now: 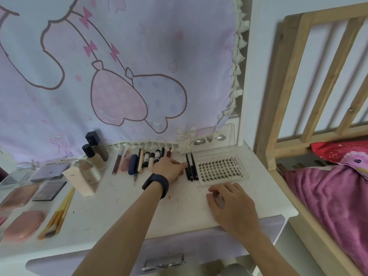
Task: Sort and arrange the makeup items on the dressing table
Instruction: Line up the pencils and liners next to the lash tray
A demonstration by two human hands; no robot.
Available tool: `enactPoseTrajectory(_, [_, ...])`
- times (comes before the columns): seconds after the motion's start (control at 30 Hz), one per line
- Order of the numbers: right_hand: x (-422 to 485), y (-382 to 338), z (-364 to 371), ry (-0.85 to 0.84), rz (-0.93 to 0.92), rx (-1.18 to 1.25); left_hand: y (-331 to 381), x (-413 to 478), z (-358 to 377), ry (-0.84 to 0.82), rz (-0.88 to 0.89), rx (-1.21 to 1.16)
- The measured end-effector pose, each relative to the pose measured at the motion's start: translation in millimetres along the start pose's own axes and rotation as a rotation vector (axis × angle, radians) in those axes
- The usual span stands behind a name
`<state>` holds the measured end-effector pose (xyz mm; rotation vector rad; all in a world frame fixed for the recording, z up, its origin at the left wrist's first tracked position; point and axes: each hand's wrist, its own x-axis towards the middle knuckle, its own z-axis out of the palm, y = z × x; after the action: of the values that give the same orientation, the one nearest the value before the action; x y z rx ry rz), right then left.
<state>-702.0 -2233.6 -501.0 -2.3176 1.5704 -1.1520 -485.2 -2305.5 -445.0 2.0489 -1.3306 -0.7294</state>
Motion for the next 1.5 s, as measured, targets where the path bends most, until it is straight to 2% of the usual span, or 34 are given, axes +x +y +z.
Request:
enactPoseTrajectory(0.53, [-1, -1, -1, -0.014, -0.003, 0.008, -3, -5, 2, -0.054, 0.004, -0.008])
enactPoseTrajectory(0.8, [-9, 1, 0, -0.004, -0.122, -0.085, -7, -13, -7, -0.011, 0.054, -0.082])
enactPoseTrajectory(0.9, [-11, 2, 0, -0.009, -0.127, -0.087, -15, -15, -23, 0.107, 0.105, 0.049])
enactPoseTrajectory(1.03, [-11, 0, -1, -0.017, -0.112, -0.088, -26, -13, -39, 0.294, 0.155, 0.360])
enactPoseTrajectory(1.23, [-11, -2, -2, -0.014, -0.096, -0.080, -32, -9, -25, 0.249, 0.325, 0.730])
enactPoseTrajectory(1.5, [-12, 0, -1, -0.019, -0.095, -0.078, -26, -17, -14, 0.255, 0.350, 0.781])
